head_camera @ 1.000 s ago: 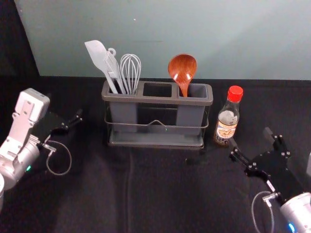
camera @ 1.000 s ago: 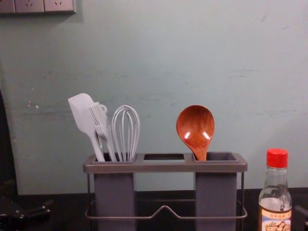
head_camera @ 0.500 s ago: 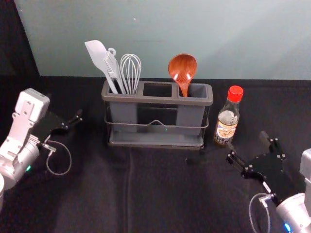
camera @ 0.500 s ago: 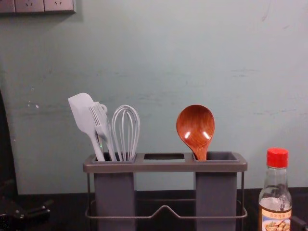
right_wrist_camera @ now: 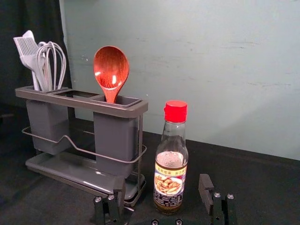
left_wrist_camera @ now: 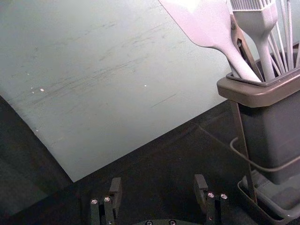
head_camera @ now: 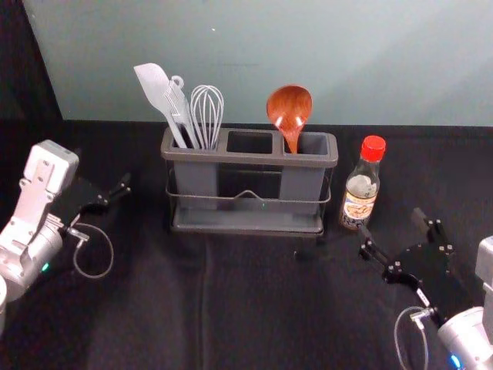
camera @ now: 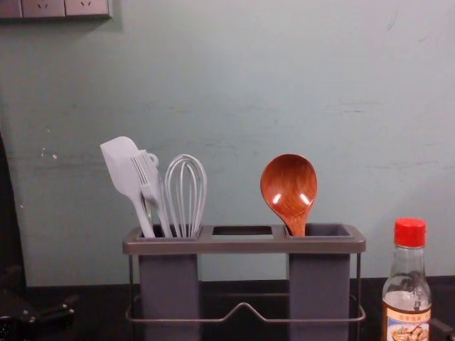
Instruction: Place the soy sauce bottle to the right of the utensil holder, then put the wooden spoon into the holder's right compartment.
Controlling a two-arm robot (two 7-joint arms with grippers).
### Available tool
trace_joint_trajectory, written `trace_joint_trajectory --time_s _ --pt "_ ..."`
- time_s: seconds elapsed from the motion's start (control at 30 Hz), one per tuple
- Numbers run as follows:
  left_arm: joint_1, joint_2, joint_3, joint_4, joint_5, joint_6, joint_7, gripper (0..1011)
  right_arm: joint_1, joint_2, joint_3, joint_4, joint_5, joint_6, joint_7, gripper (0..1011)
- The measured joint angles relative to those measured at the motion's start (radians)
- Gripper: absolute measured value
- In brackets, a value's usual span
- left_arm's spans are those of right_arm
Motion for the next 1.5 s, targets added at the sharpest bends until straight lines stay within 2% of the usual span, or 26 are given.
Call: trace_joint_trajectory --time_s 1.5 --pt "0.0 0.0 0.0 0.0 0.0 0.0 0.0 1005 -0.001 0.001 0.0 -0.001 0.0 -0.001 -0.002 1000"
